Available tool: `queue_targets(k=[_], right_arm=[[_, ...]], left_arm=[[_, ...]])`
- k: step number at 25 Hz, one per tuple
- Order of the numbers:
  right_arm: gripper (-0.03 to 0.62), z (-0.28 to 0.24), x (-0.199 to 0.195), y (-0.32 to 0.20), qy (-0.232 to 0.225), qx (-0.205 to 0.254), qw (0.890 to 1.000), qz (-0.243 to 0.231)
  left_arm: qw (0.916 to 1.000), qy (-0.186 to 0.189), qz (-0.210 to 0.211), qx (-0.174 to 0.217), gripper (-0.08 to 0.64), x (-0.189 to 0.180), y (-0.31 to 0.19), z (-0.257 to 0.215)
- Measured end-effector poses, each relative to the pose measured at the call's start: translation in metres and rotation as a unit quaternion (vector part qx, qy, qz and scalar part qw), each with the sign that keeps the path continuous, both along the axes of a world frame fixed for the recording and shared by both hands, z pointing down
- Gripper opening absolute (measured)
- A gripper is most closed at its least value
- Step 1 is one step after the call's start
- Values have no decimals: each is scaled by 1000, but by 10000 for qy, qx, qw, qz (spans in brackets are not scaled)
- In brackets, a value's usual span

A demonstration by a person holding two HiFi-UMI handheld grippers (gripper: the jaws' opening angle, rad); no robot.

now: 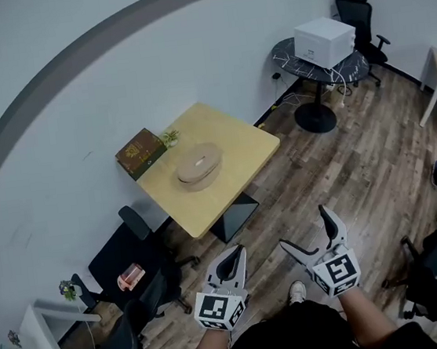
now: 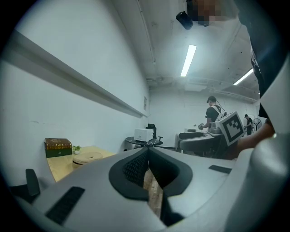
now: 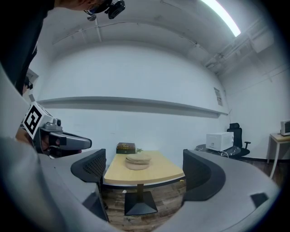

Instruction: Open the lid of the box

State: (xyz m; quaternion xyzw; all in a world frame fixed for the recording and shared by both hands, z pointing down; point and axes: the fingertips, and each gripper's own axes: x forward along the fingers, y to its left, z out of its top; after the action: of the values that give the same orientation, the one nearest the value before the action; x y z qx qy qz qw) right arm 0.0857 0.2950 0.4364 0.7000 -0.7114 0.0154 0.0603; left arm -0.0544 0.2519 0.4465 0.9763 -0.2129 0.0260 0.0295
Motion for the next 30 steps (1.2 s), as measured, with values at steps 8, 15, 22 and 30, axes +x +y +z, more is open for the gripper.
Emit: queue_targets(k=[8, 15, 22, 30], right_arm=[[532, 0, 56, -33, 5, -139, 9993, -354], [532, 9, 86, -57, -7, -231, 9966, -785], [529, 11, 84, -92, 72, -256, 9916, -1263], [522, 17, 71, -158, 251, -307, 9845, -1706]], left_arm=[[9997, -127, -212, -28, 20, 56, -26, -4], [9980, -366, -480, 163, 20, 87, -40, 0], [9954, -335, -900, 14, 20, 89, -63, 6], [9905, -277, -1320, -283, 20, 78, -120, 27]])
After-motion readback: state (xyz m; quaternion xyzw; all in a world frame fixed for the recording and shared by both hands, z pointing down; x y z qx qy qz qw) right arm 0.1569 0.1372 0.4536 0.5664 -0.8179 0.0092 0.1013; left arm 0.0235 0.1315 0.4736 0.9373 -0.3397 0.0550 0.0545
